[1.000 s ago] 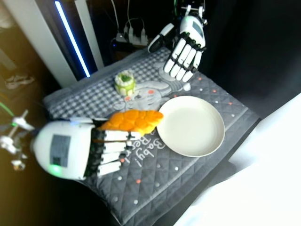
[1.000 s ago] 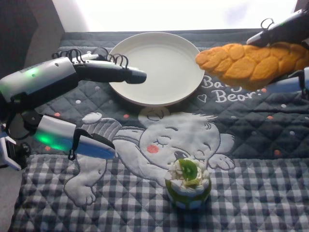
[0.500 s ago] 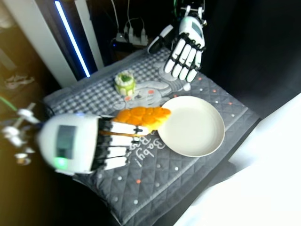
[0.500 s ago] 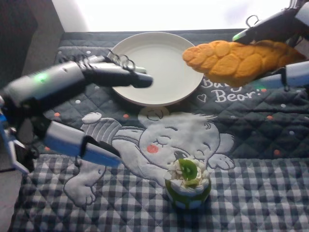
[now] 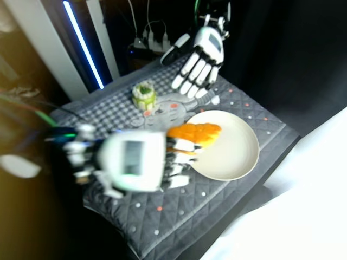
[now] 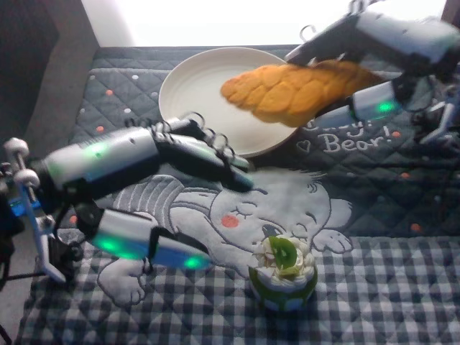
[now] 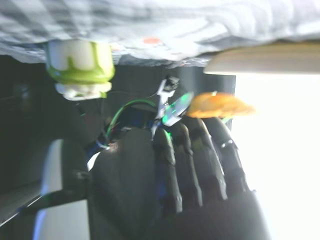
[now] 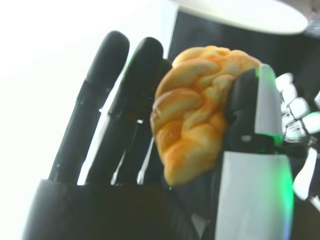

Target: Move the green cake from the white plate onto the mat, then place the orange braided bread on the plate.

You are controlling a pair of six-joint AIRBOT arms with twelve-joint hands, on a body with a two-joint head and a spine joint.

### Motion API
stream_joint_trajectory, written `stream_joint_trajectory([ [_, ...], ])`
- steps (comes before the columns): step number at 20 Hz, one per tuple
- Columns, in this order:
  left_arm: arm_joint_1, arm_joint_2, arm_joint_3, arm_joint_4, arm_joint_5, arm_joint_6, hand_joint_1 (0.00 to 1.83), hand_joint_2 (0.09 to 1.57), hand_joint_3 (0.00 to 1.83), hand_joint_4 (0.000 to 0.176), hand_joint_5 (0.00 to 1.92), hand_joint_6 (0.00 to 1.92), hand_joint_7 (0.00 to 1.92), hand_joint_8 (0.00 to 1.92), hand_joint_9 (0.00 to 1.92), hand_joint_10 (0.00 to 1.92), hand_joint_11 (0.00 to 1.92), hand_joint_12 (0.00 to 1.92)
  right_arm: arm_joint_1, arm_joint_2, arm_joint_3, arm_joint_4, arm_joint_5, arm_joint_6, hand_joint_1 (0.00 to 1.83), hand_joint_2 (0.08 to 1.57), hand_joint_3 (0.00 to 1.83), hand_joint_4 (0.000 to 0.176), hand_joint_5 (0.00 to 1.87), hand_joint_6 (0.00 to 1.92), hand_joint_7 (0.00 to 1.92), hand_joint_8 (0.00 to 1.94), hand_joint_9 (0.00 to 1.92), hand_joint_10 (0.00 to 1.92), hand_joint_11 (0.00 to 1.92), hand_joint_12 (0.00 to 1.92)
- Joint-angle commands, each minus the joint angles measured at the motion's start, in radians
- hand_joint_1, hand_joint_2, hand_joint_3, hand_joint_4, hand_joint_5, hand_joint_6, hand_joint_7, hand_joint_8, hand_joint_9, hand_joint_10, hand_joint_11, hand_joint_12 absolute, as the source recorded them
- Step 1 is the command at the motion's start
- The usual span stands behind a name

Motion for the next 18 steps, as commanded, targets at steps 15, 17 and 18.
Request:
stream_joint_trajectory([
  [15, -0.019, -0.105, 0.058, 0.024, -0.191, -0.102, 0.84, 1.09, 0.02, 0.000, 0.81, 0.01, 0.68, 0.01, 0.56, 0.03, 0.00, 1.45, 0.077, -0.230, 0.225, 0.021, -0.038, 0.006, 1.32, 1.26, 0.00, 0.000, 0.53, 1.46, 0.75, 1.39, 0.78, 1.51, 0.69, 1.56],
  [17, -0.020, -0.108, 0.057, 0.025, -0.192, -0.103, 0.83, 1.10, 0.01, 0.000, 0.83, 0.01, 0.73, 0.02, 0.61, 0.05, 0.01, 1.52, 0.077, -0.238, 0.227, 0.029, -0.038, 0.006, 1.27, 1.30, 0.00, 0.000, 0.51, 1.57, 0.68, 1.48, 0.71, 1.52, 0.67, 1.57],
  [18, -0.020, -0.109, 0.057, 0.025, -0.193, -0.103, 0.77, 1.10, 0.01, 0.000, 0.79, 0.00, 0.72, 0.01, 0.63, 0.06, 0.04, 1.49, 0.077, -0.242, 0.227, 0.035, -0.038, 0.006, 1.17, 1.31, 0.00, 0.000, 0.58, 1.43, 0.68, 1.67, 0.66, 1.61, 0.67, 1.72],
])
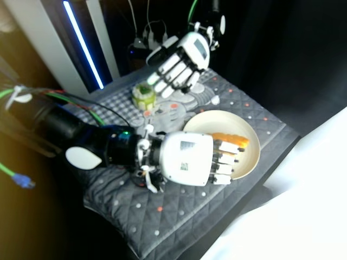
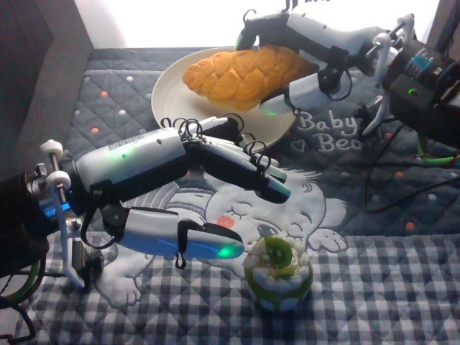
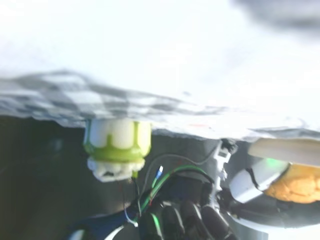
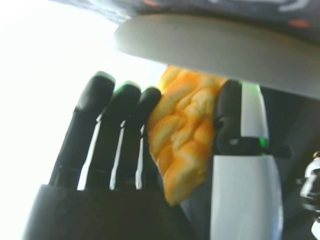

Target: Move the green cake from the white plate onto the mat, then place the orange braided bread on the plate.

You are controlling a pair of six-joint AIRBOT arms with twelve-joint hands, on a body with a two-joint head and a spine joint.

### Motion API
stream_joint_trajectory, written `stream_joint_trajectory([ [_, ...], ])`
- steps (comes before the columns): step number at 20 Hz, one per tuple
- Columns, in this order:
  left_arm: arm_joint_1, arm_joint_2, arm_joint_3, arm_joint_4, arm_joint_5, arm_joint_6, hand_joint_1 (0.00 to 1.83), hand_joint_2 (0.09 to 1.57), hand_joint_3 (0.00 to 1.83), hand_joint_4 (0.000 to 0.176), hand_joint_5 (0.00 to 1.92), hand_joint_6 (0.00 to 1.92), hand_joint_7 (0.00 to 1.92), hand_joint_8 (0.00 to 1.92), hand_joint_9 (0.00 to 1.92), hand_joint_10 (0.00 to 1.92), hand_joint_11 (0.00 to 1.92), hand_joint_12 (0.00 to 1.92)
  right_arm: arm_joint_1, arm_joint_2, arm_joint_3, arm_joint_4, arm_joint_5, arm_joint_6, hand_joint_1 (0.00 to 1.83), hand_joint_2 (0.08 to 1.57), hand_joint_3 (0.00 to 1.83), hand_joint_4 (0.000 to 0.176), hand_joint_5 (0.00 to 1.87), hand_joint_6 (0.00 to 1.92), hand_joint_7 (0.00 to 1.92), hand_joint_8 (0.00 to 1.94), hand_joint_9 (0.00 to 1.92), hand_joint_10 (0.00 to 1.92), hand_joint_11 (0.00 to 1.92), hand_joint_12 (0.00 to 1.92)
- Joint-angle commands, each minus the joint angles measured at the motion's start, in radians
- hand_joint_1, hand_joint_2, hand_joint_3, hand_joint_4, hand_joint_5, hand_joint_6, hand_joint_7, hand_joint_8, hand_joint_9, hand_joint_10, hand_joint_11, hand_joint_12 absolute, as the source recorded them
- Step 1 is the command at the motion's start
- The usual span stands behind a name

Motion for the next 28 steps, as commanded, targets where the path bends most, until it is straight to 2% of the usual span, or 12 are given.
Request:
stream_joint_trajectory([
  [1, 0.002, -0.019, -0.006, -0.024, -0.081, -0.025, 0.75, 1.05, 0.00, 0.000, 0.79, 0.00, 0.74, 0.01, 0.65, 0.07, 0.07, 1.47, 0.003, -0.005, 0.004, 0.036, 0.088, 0.016, 1.17, 1.31, 0.00, 0.000, 0.59, 1.37, 0.72, 1.67, 0.68, 1.63, 0.64, 1.74],
  [5, 0.000, -0.023, -0.008, -0.024, -0.083, -0.030, 0.78, 1.05, 0.00, 0.000, 0.81, 0.00, 0.77, 0.01, 0.66, 0.06, 0.07, 1.39, 0.006, -0.018, 0.005, 0.042, 0.088, 0.016, 1.16, 1.32, 0.00, 0.000, 0.57, 1.36, 0.70, 1.72, 0.61, 1.64, 0.62, 1.78],
  [7, -0.001, -0.023, -0.010, -0.024, -0.084, -0.032, 0.80, 1.08, 0.00, 0.000, 0.83, 0.01, 0.78, 0.00, 0.69, 0.07, 0.08, 1.48, 0.006, -0.020, 0.004, 0.041, 0.088, 0.016, 1.13, 1.31, 0.00, 0.000, 0.56, 1.45, 0.71, 1.61, 0.62, 1.40, 0.60, 1.60],
  [9, -0.001, -0.023, -0.012, -0.025, -0.085, -0.033, 0.83, 1.08, 0.00, 0.000, 0.82, 0.00, 0.77, 0.00, 0.67, 0.05, 0.06, 1.45, 0.005, -0.020, 0.003, 0.041, 0.088, 0.017, 1.16, 1.30, 0.00, 0.000, 0.63, 1.32, 0.69, 1.70, 0.63, 1.56, 0.66, 1.69],
  [11, 0.000, -0.023, -0.013, -0.027, -0.086, -0.033, 0.79, 1.11, 0.01, 0.000, 0.80, 0.00, 0.75, 0.00, 0.66, 0.05, 0.05, 1.39, 0.005, -0.020, -0.005, 0.034, 0.088, 0.017, 0.81, 1.19, 0.00, 0.005, 0.44, 0.46, 0.44, 1.06, 0.57, 1.17, 0.54, 1.43],
  [12, 0.000, -0.023, -0.014, -0.028, -0.087, -0.033, 0.78, 1.06, 0.00, 0.000, 0.82, 0.01, 0.77, 0.01, 0.70, 0.06, 0.09, 1.38, 0.005, -0.020, -0.012, 0.029, 0.088, 0.017, 0.72, 1.10, 0.00, 0.103, 0.37, 0.20, 0.46, 0.52, 0.57, 0.67, 0.45, 1.14],
  [13, 0.000, -0.023, -0.014, -0.029, -0.088, -0.034, 0.74, 1.05, 0.00, 0.000, 0.82, 0.00, 0.76, 0.00, 0.68, 0.05, 0.08, 1.37, 0.005, -0.020, -0.020, 0.025, 0.088, 0.017, 0.70, 1.04, 0.00, 0.150, 0.32, 0.06, 0.47, 0.17, 0.55, 0.29, 0.39, 0.94],
  [14, 0.000, -0.023, -0.014, -0.029, -0.088, -0.034, 0.77, 1.07, 0.00, 0.000, 0.80, 0.00, 0.76, 0.00, 0.68, 0.05, 0.08, 1.37, 0.005, -0.020, -0.023, 0.024, 0.089, 0.017, 0.62, 0.97, 0.00, 0.171, 0.12, 0.01, 0.33, 0.03, 0.34, 0.07, 0.20, 0.79],
  [20, 0.016, -0.022, -0.016, -0.051, -0.089, -0.034, 0.82, 1.10, 0.01, 0.000, 0.75, 0.00, 0.69, 0.00, 0.58, 0.00, 0.00, 1.26, 0.005, -0.016, -0.061, -0.029, 0.102, 0.041, 0.58, 0.81, 0.00, 0.176, 0.00, 0.00, 0.08, 0.00, 0.13, 0.00, 0.04, 0.69],
  [23, 0.026, -0.012, -0.024, -0.062, -0.084, -0.034, 0.78, 1.01, 0.00, 0.000, 0.80, 0.02, 0.72, 0.01, 0.62, 0.02, 0.00, 1.36, 0.005, 0.036, -0.105, -0.085, 0.120, 0.079, 0.57, 0.79, 0.00, 0.176, 0.00, 0.00, 0.07, 0.00, 0.10, 0.00, 0.01, 0.67],
  [26, 0.031, 0.004, -0.034, -0.067, -0.071, -0.032, 0.75, 1.04, 0.00, 0.000, 0.87, 0.02, 0.72, 0.00, 0.65, 0.03, 0.01, 1.51, 0.005, 0.107, -0.173, -0.108, 0.174, 0.079, 0.62, 0.73, 0.00, 0.151, 0.10, 0.00, 0.12, 0.00, 0.15, 0.00, 0.10, 0.56],
  [28, 0.046, 0.030, -0.048, -0.089, -0.071, -0.016, 0.77, 1.14, 0.03, 0.000, 0.89, 0.02, 0.77, 0.02, 0.71, 0.07, 0.03, 1.63, 0.005, 0.168, -0.233, -0.109, 0.232, 0.079, 0.67, 0.73, 0.00, 0.151, 0.02, 0.00, 0.16, 0.01, 0.17, 0.01, 0.13, 0.47],
])
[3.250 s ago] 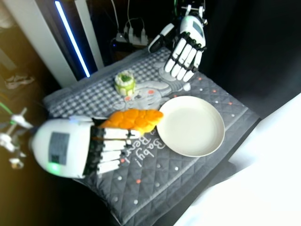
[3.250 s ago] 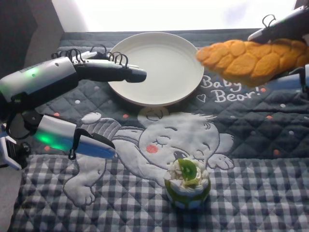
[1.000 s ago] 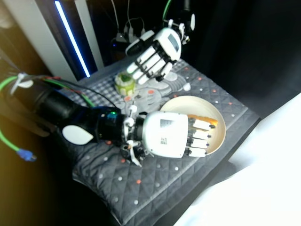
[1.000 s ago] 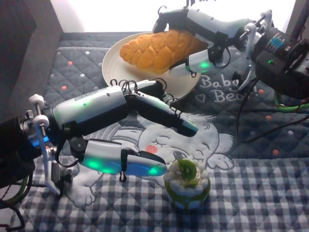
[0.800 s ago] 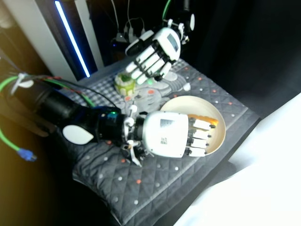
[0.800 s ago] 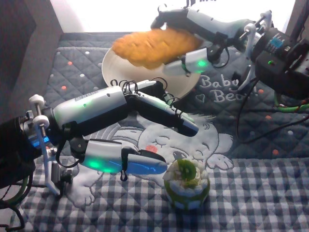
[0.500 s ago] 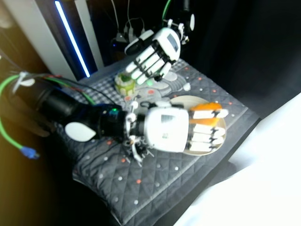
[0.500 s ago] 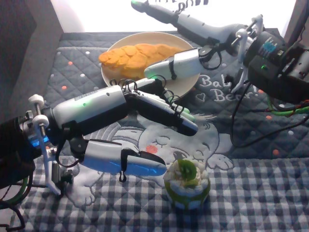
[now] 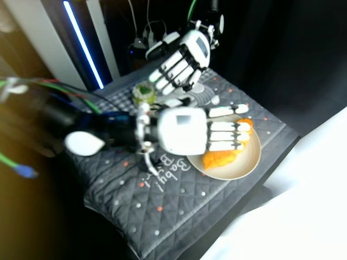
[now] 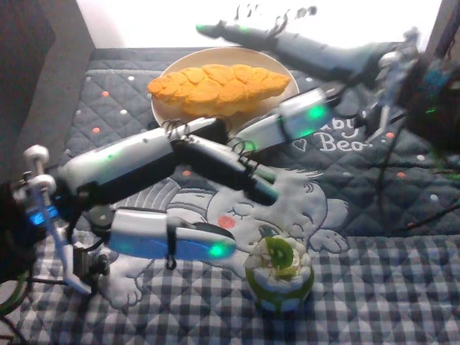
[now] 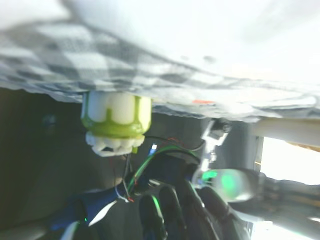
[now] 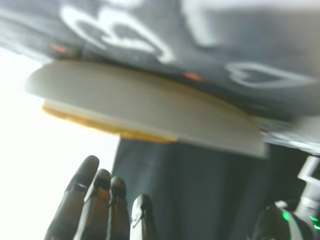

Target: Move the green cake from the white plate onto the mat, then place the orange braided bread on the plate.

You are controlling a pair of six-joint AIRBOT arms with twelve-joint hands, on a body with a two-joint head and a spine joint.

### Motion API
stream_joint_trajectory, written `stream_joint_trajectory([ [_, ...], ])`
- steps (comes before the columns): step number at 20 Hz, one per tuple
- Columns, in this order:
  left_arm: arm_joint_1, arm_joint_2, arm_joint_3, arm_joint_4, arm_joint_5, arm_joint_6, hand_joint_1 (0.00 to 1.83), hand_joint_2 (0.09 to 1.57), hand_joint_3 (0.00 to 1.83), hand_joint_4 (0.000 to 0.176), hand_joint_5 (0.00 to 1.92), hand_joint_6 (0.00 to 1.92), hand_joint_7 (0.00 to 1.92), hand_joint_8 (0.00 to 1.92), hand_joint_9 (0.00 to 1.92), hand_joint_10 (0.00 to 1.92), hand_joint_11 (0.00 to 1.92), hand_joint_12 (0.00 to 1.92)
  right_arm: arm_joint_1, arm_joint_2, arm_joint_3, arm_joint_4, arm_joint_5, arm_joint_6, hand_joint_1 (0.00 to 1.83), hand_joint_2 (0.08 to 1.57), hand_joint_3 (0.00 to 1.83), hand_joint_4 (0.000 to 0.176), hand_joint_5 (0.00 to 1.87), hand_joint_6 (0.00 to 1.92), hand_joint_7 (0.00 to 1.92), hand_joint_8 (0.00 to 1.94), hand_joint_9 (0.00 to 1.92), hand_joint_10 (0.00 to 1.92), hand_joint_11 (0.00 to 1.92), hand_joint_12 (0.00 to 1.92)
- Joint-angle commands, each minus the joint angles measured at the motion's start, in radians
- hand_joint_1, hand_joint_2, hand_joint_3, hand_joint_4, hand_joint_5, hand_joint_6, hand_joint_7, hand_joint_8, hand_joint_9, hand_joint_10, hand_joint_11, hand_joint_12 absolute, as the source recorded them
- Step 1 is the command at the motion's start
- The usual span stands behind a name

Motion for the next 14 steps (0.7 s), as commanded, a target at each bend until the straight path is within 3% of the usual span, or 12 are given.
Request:
stream_joint_trajectory([
  [1, 0.011, 0.003, -0.007, -0.033, -0.058, -0.004, 0.86, 1.19, 0.03, 0.000, 0.86, 0.01, 0.77, 0.01, 0.68, 0.08, 0.00, 1.71, 0.002, 0.030, -0.014, 0.046, 0.166, 0.008, 0.70, 0.74, 0.00, 0.171, 0.00, 0.00, 0.18, 0.00, 0.20, 0.00, 0.08, 0.54],
  [2, 0.017, 0.014, -0.012, -0.044, -0.058, 0.003, 0.87, 1.22, 0.02, 0.000, 0.88, 0.01, 0.76, 0.00, 0.59, 0.19, 0.00, 1.73, 0.002, 0.051, -0.041, 0.046, 0.182, 0.007, 0.71, 0.69, 0.00, 0.166, 0.01, 0.00, 0.19, 0.00, 0.18, 0.00, 0.02, 0.59],
  [3, 0.023, 0.027, -0.016, -0.055, -0.059, 0.010, 1.00, 1.22, 0.03, 0.000, 0.79, 1.04, 0.77, 0.01, 0.52, 0.36, 0.00, 1.79, 0.001, 0.080, -0.079, 0.044, 0.194, -0.005, 0.77, 0.68, 0.00, 0.122, 0.03, 0.00, 0.17, 0.00, 0.17, 0.00, 0.00, 0.53],
  [5, 0.033, 0.046, -0.020, -0.077, -0.059, 0.024, 0.80, 0.98, 0.00, 0.000, 0.48, 0.55, 0.63, 0.01, 0.20, 0.92, 0.00, 1.84, -0.001, 0.137, -0.151, 0.044, 0.197, -0.047, 0.81, 0.66, 0.00, 0.098, 0.06, 0.00, 0.20, 0.00, 0.17, 0.00, 0.00, 0.64],
  [6, 0.042, 0.055, -0.022, -0.093, -0.061, 0.033, 0.79, 0.89, 0.00, 0.000, 0.46, 0.35, 0.61, 0.00, 0.12, 1.09, 0.00, 1.90, -0.004, 0.161, -0.178, 0.044, 0.205, -0.059, 0.82, 0.65, 0.00, 0.084, 0.05, 0.00, 0.14, 0.00, 0.14, 0.00, 0.00, 0.74],
  [7, 0.049, 0.064, -0.025, -0.107, -0.066, 0.040, 0.77, 0.88, 0.00, 0.000, 0.46, 0.22, 0.60, 0.00, 0.13, 1.05, 0.00, 1.90, -0.007, 0.184, -0.207, 0.044, 0.215, -0.076, 0.80, 0.64, 0.00, 0.088, 0.10, 0.01, 0.13, 0.00, 0.11, 0.00, 0.00, 0.69],
  [8, 0.055, 0.072, -0.028, -0.117, -0.072, 0.043, 0.80, 0.86, 0.00, 0.000, 0.49, 0.11, 0.60, 0.00, 0.16, 0.96, 0.00, 1.85, -0.014, 0.201, -0.228, 0.045, 0.226, -0.084, 0.78, 0.66, 0.00, 0.136, 0.13, 0.01, 0.11, 0.00, 0.04, 0.01, 0.00, 0.41],
  [9, 0.059, 0.078, -0.031, -0.125, -0.077, 0.047, 0.79, 0.89, 0.00, 0.000, 0.49, 0.04, 0.58, 0.00, 0.23, 0.75, 0.00, 1.72, -0.032, 0.211, -0.240, 0.050, 0.252, -0.085, 0.77, 0.67, 0.00, 0.154, 0.17, 0.01, 0.14, 0.01, 0.03, 0.01, 0.00, 0.24],
  [10, 0.065, 0.084, -0.032, -0.135, -0.083, 0.053, 0.78, 0.85, 0.00, 0.000, 0.53, 0.02, 0.56, 0.00, 0.37, 0.38, 0.01, 1.40, -0.071, 0.216, -0.243, 0.076, 0.318, -0.086, 0.70, 0.68, 0.00, 0.172, 0.22, 0.01, 0.16, 0.00, 0.05, 0.00, 0.02, 0.24],
  [11, 0.065, 0.086, -0.033, -0.137, -0.085, 0.055, 0.74, 0.89, 0.00, 0.000, 0.54, 0.00, 0.55, 0.00, 0.44, 0.19, 0.09, 1.14, -0.085, 0.219, -0.246, 0.084, 0.337, -0.086, 0.71, 0.68, 0.00, 0.175, 0.26, 0.01, 0.17, 0.01, 0.05, 0.00, 0.02, 0.23],
  [13, 0.070, 0.106, -0.043, -0.155, -0.100, 0.074, 0.69, 0.94, 0.00, 0.000, 0.45, 0.00, 0.49, 0.00, 0.46, 0.03, 0.14, 0.91, -0.143, 0.240, -0.270, 0.123, 0.409, -0.086, 0.77, 0.66, 0.00, 0.176, 0.31, 0.01, 0.22, 0.01, 0.06, 0.00, 0.04, 0.23],
  [14, 0.077, 0.121, -0.054, -0.168, -0.113, 0.086, 0.69, 0.95, 0.00, 0.000, 0.41, 0.00, 0.43, 0.00, 0.41, 0.01, 0.12, 0.75, -0.162, 0.249, -0.282, 0.137, 0.434, -0.086, 0.78, 0.69, 0.01, 0.160, 0.28, 0.00, 0.21, 0.00, 0.06, 0.00, 0.05, 0.23],
])
